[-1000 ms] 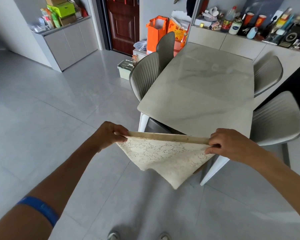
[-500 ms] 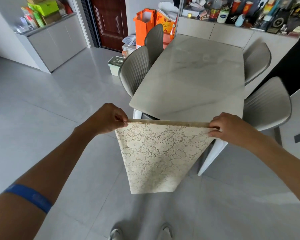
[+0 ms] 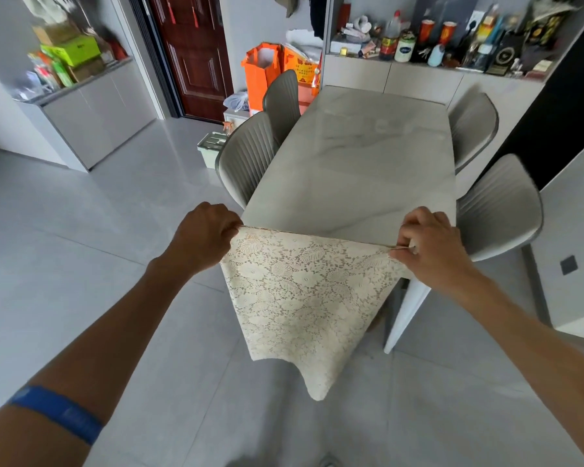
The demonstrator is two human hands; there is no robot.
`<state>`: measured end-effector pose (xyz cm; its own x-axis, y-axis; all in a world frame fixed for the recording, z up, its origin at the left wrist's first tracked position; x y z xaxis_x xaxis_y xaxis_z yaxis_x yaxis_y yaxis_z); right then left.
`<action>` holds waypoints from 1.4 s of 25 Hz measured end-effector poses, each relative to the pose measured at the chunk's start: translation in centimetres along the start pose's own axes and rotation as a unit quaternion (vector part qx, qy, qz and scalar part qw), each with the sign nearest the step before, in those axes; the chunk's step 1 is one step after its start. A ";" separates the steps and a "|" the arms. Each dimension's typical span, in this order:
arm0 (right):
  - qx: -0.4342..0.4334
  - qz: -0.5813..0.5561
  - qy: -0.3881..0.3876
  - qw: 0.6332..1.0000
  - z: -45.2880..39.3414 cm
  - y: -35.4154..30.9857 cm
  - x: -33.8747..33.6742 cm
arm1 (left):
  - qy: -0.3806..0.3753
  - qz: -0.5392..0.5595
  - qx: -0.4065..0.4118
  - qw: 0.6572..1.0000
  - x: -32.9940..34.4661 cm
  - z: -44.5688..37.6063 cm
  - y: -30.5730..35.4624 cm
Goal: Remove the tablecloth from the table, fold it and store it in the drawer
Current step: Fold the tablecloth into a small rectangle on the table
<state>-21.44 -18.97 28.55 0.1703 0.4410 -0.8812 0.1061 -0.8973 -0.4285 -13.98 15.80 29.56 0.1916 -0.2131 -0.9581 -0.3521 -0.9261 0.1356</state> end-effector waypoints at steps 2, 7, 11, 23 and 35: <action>0.025 -0.119 -0.012 0.992 -0.3 1.1 -0.5 | 0.050 0.076 -0.043 0.995 -0.6 -0.1 0.1; 0.023 -0.335 0.043 0.941 0.2 3.1 -3.7 | 0.136 0.159 -0.068 0.975 -2.8 -0.8 1.0; 0.011 -0.399 0.091 0.912 -1.9 3.4 -9.0 | 0.184 0.094 -0.052 0.977 -6.3 -3.8 3.2; -0.017 -0.180 0.303 0.936 -9.7 5.4 -20.1 | 0.308 0.056 -0.013 0.950 -9.6 -16.9 10.3; 0.175 0.146 0.313 0.922 -46.8 18.9 -21.7 | 0.148 -0.099 0.029 0.984 -3.7 -59.4 11.6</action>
<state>22.68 -44.58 48.87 0.6856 0.0069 -0.7279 -0.3383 -0.8824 -0.3270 35.64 -12.65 49.72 0.5170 -0.1189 -0.8477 -0.3309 -0.9411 -0.0698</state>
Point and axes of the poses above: each hand's wrist, its own z-axis away from the middle knuckle, its own x-axis out of the palm, y = z × x, the point moved 6 cm from there along -z, towards the middle knuckle, and after that the axes turned 12 degrees about -z, right-handed, at the moved point
